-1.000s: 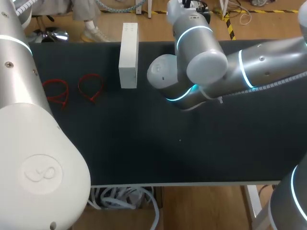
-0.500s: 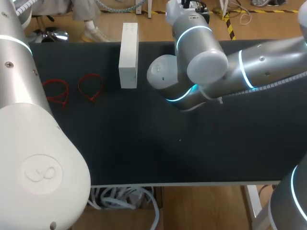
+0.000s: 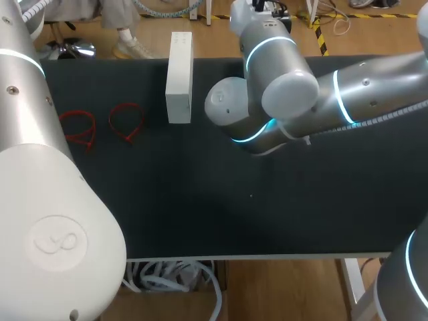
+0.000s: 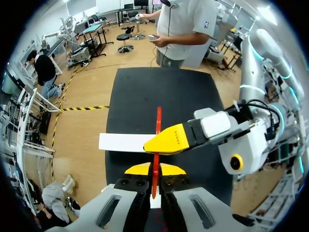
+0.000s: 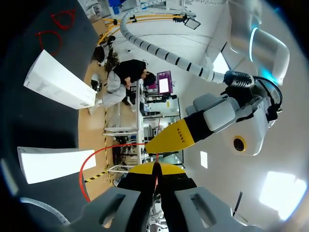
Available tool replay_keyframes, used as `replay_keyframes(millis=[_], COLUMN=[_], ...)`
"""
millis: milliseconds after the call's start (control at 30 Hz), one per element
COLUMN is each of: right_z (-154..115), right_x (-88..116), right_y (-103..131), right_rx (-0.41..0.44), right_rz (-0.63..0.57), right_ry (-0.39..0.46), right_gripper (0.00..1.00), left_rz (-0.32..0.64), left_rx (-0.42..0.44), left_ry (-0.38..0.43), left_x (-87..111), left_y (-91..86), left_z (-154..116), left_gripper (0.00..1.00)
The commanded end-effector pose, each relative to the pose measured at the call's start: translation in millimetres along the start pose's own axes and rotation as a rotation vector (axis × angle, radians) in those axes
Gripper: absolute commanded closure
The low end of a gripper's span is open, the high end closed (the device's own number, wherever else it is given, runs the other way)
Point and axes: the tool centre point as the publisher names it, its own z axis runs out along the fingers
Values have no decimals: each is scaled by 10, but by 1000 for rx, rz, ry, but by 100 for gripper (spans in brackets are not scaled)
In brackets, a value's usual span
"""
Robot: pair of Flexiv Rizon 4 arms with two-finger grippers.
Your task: Grab the tape and strap the tape.
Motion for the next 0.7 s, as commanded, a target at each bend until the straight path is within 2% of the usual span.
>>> replay_keyframes(millis=[33,533,567,633,700], right_z=[-23,-52,-52,-55,-60], right_x=[-51,-60,-60,-60,-56], right_y=[-25,-78,-78,-81,-84], right_rx=[-2,7,7,8,8], right_rz=[0,17,21,21,24], right_ry=[11,7,8,8,8], right_gripper=[100,100,79,85,83], left_rz=[0,0,0,0,0], left_rx=[-4,-4,-4,-4,-4], left_ry=[3,3,3,3,3], left_x=[-8,-8,-8,-8,-8], left_y=[-15,-15,-15,-15,-15], left_z=[-8,-8,-8,-8,-8], left_gripper=[100,100,100,100,100])
